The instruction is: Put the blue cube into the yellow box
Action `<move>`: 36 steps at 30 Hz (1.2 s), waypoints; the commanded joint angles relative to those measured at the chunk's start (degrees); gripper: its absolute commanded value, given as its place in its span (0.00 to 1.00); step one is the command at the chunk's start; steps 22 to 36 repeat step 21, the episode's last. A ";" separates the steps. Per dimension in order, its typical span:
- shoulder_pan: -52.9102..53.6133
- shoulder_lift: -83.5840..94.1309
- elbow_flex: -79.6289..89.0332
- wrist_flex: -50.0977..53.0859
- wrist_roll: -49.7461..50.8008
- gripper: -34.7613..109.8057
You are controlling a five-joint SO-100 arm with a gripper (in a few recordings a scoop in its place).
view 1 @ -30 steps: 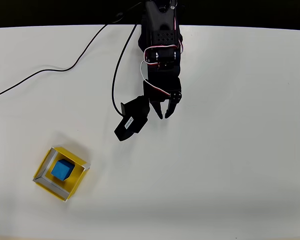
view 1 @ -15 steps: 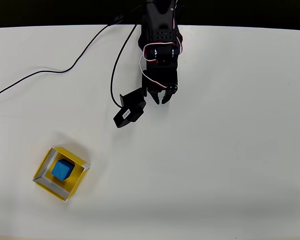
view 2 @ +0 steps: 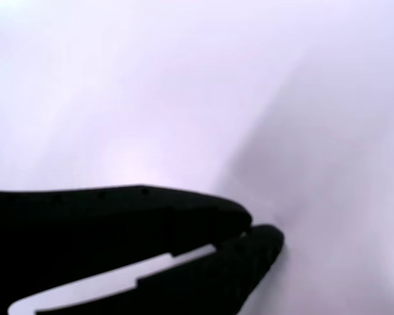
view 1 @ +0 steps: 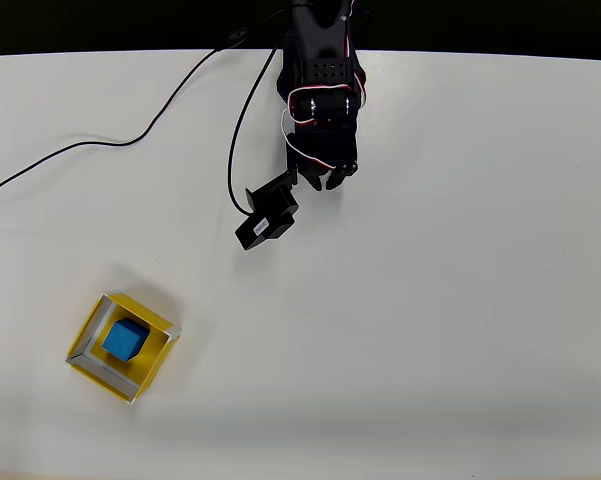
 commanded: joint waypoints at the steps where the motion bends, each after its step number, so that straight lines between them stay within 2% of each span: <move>1: -0.09 1.67 1.58 0.88 -0.70 0.24; 36: -0.53 1.58 1.58 0.79 -0.70 0.24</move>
